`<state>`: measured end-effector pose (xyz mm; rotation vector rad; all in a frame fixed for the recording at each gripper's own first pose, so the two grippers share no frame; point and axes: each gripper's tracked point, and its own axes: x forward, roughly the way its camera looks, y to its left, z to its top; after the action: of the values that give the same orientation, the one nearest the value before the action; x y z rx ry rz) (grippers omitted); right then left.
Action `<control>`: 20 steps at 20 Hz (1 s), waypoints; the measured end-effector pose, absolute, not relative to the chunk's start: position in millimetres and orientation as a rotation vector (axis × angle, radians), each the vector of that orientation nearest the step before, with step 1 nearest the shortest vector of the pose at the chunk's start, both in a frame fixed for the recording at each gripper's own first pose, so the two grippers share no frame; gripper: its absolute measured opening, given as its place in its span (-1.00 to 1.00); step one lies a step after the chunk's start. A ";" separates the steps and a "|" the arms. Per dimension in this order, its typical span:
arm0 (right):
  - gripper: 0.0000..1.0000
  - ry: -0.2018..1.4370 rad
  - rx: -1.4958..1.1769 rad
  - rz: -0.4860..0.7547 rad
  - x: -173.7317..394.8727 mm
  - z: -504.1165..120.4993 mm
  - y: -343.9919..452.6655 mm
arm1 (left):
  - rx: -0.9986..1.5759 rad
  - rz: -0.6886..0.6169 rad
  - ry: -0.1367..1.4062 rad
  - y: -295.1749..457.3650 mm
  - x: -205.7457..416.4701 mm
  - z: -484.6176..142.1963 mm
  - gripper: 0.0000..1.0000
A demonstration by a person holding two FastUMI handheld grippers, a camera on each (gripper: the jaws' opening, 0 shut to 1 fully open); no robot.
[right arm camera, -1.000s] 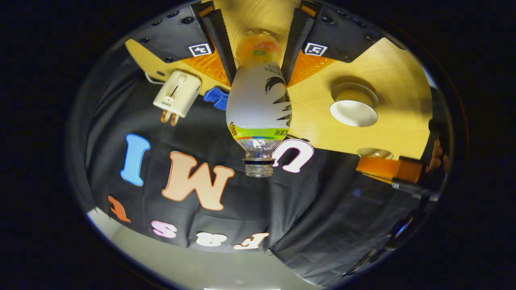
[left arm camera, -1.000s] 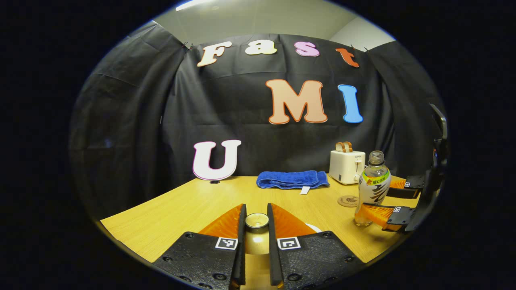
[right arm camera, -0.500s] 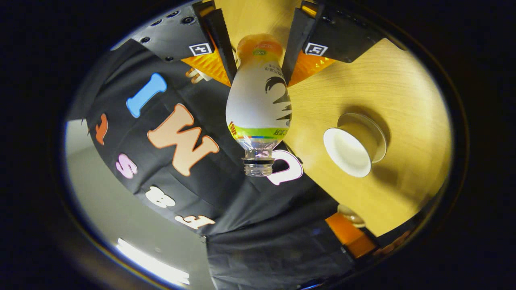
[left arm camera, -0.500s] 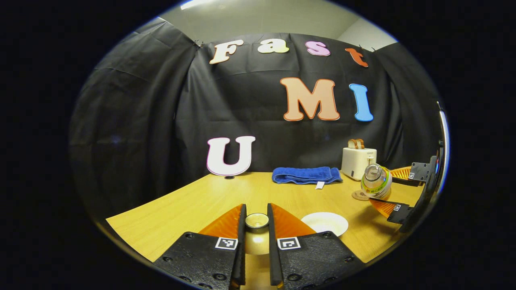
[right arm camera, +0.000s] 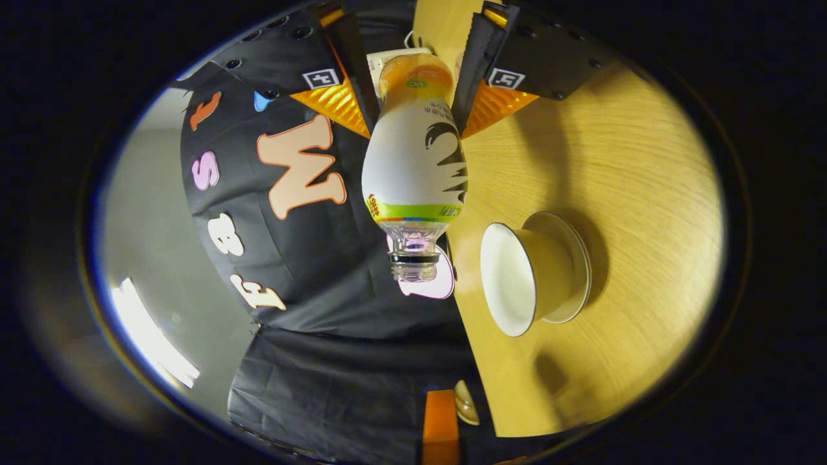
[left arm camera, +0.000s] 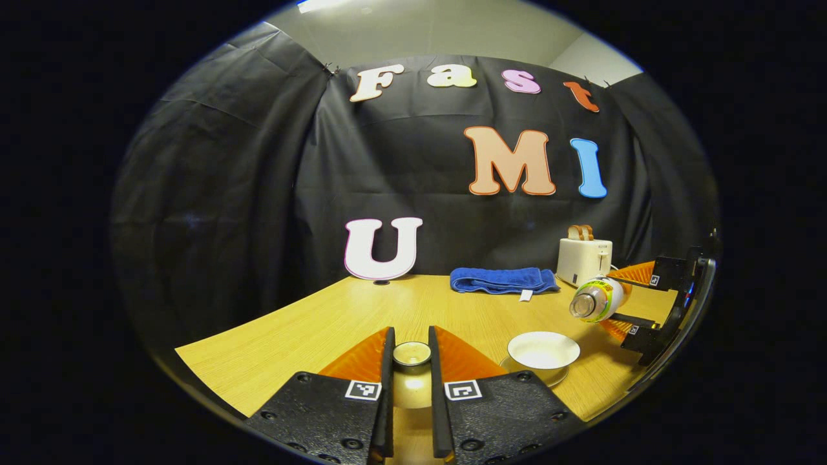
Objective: Open the teacup lid with one hand, grasp the water bottle and pour water into the teacup with the other hand; after pouring, place the water bottle on the coaster and then close the teacup lid.
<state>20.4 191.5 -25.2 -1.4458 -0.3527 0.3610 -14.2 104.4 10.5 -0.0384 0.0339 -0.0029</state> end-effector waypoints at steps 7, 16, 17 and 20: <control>0.36 -0.430 -1.664 0.414 2.3 -35.5 205.0 | -0.036 -0.004 0.010 109.3 -17.5 15.4 -0.58; 0.35 -0.486 -1.872 0.457 1.1 -21.8 208.8 | -0.060 -0.006 -0.008 110.3 -19.6 19.8 -0.58; 0.34 -0.491 -1.894 0.459 2.2 -20.1 209.7 | -0.062 -0.005 -0.008 110.8 -19.1 19.6 -0.58; 0.34 -0.505 -1.956 0.459 6.3 -15.8 210.7 | -0.072 -0.011 -0.008 109.9 -18.8 18.7 -0.58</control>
<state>6.3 210.7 -15.8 -1.9563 -0.5053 0.4594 -18.8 109.9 18.7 -0.0718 -0.0078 -0.0110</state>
